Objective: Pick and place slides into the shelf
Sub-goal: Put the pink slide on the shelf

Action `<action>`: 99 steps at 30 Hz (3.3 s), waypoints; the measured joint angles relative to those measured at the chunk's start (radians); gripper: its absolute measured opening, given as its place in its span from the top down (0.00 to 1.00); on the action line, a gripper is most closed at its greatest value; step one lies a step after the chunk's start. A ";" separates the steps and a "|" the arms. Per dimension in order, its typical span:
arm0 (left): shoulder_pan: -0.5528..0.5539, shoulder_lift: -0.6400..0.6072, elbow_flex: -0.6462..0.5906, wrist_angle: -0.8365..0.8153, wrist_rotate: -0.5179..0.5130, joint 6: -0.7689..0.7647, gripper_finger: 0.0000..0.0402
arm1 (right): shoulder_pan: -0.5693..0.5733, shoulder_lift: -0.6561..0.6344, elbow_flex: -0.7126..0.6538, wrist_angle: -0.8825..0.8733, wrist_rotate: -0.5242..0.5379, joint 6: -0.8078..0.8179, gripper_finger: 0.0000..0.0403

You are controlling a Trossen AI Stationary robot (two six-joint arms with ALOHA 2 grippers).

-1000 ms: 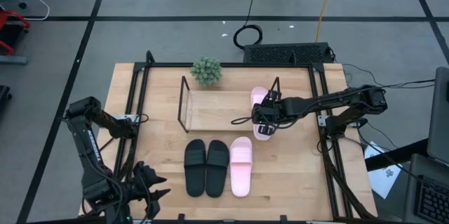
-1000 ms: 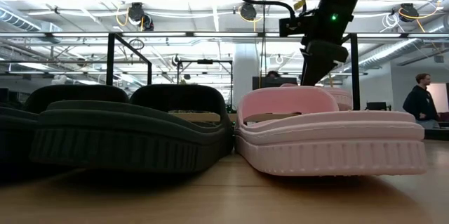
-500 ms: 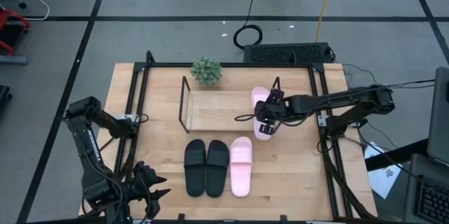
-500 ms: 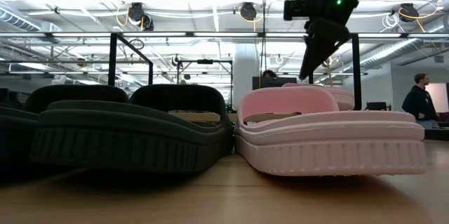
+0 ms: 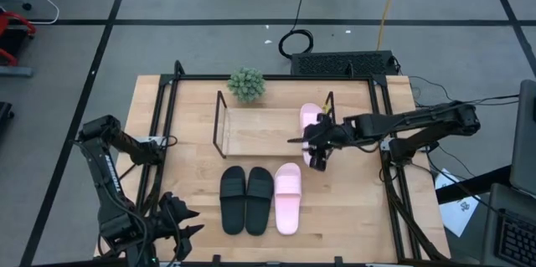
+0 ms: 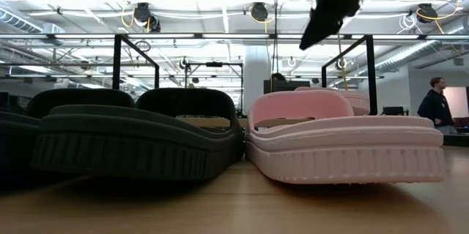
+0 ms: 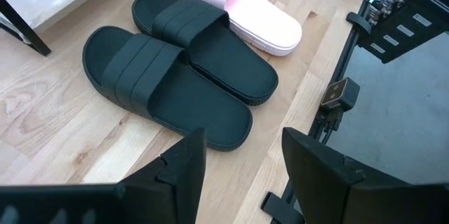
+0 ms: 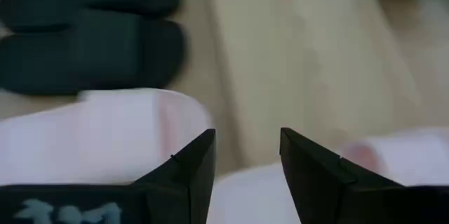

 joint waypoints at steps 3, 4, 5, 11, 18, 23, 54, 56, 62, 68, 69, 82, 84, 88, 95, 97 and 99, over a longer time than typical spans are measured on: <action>0.002 0.000 0.000 0.000 0.000 0.007 0.53 | 0.063 -0.001 0.000 0.047 -0.021 0.005 0.63; 0.004 0.000 0.000 0.000 0.000 0.008 0.53 | 0.087 -0.001 0.000 0.052 -0.021 0.006 0.64; 0.006 0.000 0.000 0.001 0.000 0.009 0.53 | 0.112 -0.001 0.000 0.056 -0.020 0.010 0.64; 0.030 0.000 0.000 0.008 0.007 0.040 0.53 | 0.284 -0.001 0.000 0.133 0.007 0.098 0.69; 0.073 0.000 0.000 0.026 0.021 0.089 0.53 | 0.449 -0.001 0.000 0.249 0.111 0.220 0.72; 0.103 0.000 0.000 0.098 0.024 0.177 0.53 | 0.516 0.000 0.000 0.374 0.141 0.276 0.72; 0.403 0.004 0.171 0.800 0.128 1.362 0.53 | 0.565 0.000 0.000 1.039 0.162 0.036 0.72; 0.406 0.024 0.248 0.785 0.117 1.425 0.53 | 0.565 -0.001 0.000 1.111 0.162 -0.045 0.72; 0.408 0.219 0.560 0.543 0.068 1.517 0.53 | 0.564 -0.072 0.000 1.238 0.164 -0.278 0.72; 0.442 0.458 0.845 0.202 0.065 1.447 0.53 | 0.571 -0.204 0.000 1.247 0.169 -0.388 0.72; 0.451 0.483 0.867 0.164 0.080 1.426 0.53 | 0.571 -0.222 0.000 1.241 0.169 -0.394 0.72; 0.516 0.684 0.893 0.065 0.285 1.368 0.53 | 0.569 -0.312 0.000 1.004 0.222 -0.373 0.72; 0.521 0.699 0.893 0.062 0.266 1.369 0.53 | 0.569 -0.310 0.000 0.979 0.222 -0.364 0.72; 0.541 0.729 0.893 0.058 0.232 1.362 0.53 | 0.569 -0.305 0.000 0.976 0.215 -0.355 0.72; 0.577 0.798 0.893 0.034 0.197 1.315 0.53 | 0.572 -0.306 0.000 0.976 0.212 -0.354 0.72; 0.582 0.811 0.893 0.020 0.163 1.293 0.53 | 0.572 -0.306 0.000 0.977 0.212 -0.354 0.72; 0.588 0.822 0.893 0.011 0.151 1.281 0.53 | 0.572 -0.306 0.000 0.976 0.212 -0.354 0.72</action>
